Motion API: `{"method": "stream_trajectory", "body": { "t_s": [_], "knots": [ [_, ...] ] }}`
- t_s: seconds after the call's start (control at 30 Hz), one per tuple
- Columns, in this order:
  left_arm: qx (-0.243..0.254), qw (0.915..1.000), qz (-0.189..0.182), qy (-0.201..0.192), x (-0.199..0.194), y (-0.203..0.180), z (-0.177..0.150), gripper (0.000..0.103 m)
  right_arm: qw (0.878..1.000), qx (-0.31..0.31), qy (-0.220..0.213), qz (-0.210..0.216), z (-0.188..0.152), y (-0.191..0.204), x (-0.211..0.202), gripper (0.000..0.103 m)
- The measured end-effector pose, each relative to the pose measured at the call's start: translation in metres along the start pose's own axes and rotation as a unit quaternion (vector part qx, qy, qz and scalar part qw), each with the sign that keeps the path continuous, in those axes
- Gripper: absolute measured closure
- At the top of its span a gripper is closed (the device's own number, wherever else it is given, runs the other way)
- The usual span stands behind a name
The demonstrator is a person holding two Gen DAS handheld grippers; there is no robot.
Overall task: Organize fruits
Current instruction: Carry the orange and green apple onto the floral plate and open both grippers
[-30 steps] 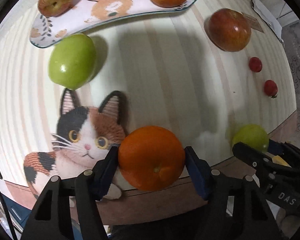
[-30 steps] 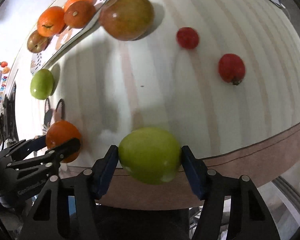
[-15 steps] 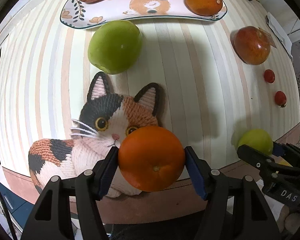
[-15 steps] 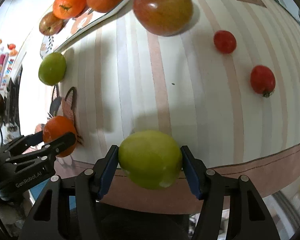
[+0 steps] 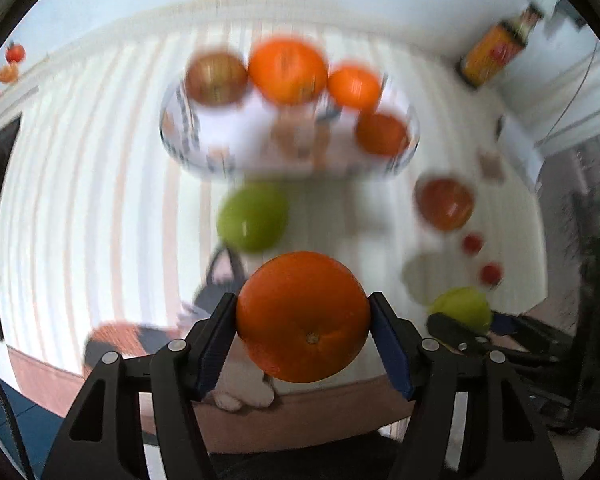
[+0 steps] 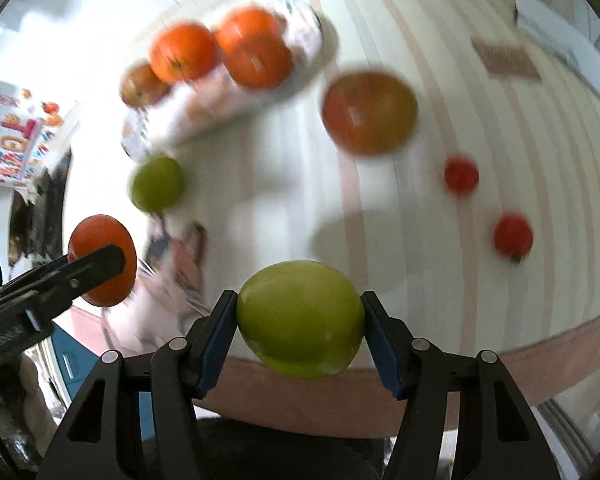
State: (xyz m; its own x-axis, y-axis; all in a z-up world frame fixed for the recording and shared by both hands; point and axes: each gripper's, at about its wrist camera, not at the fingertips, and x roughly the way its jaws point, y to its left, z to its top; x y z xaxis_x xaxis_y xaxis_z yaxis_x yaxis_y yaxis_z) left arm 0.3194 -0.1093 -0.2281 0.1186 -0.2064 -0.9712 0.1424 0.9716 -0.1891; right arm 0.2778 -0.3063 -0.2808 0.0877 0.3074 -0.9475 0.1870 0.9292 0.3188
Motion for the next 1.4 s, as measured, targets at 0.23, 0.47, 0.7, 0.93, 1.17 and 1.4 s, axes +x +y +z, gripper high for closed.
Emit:
{"method": "stream_trajectory", "body": {
  "t_s": [0.23,0.47,0.7,0.93,1.17,1.4],
  "knots": [
    [-0.012,0.9975,-0.007,-0.07,-0.051,0.015,0.058,0.04,0.997,-0.038,-0.06,0.027,0.056,0.04,-0.043,0.039],
    [-0.048,0.9972,0.014,-0.056,-0.028,0.052,0.105,0.04,0.995,-0.061,-0.067,0.045,0.111,0.083,-0.023,0.039],
    [-0.093,0.9953,0.012,0.021,0.035,0.086,0.126,0.04,0.995,-0.092,-0.029,0.017,0.14,0.11,0.046,0.039],
    [-0.117,0.9915,0.002,0.057,0.067,0.101,0.134,0.04,0.995,-0.102,-0.01,0.017,0.145,0.123,0.082,0.039],
    [-0.121,0.9899,0.0,0.074,0.077,0.104,0.138,0.039,0.994,-0.098,0.009,0.047,0.152,0.131,0.105,0.038],
    [-0.128,0.9889,0.001,0.076,0.08,0.11,0.132,0.034,0.994,-0.078,0.035,0.064,0.15,0.126,0.115,0.007]
  ]
}}
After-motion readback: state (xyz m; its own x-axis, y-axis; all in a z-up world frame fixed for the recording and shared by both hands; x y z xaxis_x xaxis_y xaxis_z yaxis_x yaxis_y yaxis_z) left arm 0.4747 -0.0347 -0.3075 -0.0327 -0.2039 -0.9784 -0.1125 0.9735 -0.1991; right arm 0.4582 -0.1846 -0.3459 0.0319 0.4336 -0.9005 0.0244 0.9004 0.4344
